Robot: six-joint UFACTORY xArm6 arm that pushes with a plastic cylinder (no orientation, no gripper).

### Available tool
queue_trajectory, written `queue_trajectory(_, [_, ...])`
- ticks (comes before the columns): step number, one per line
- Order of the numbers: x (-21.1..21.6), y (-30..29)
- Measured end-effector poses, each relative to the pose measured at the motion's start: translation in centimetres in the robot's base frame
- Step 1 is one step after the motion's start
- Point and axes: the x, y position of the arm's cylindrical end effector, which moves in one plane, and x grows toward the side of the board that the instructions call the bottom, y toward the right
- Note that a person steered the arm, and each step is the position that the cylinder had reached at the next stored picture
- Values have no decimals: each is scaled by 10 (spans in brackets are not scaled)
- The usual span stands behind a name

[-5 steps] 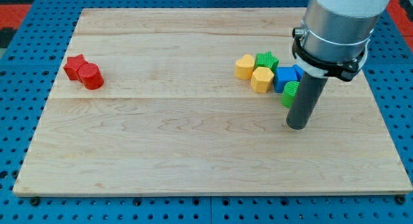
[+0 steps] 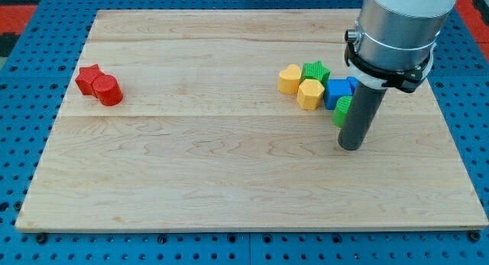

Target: Move your arm diagonally to the red circle

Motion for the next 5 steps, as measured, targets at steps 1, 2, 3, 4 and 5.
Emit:
queue_trajectory(1, [5,-1])
queue_trajectory(2, [18,-17])
queue_trajectory(3, [37,-67])
queue_trajectory(4, [37,-75])
queue_trajectory(5, [37,-75])
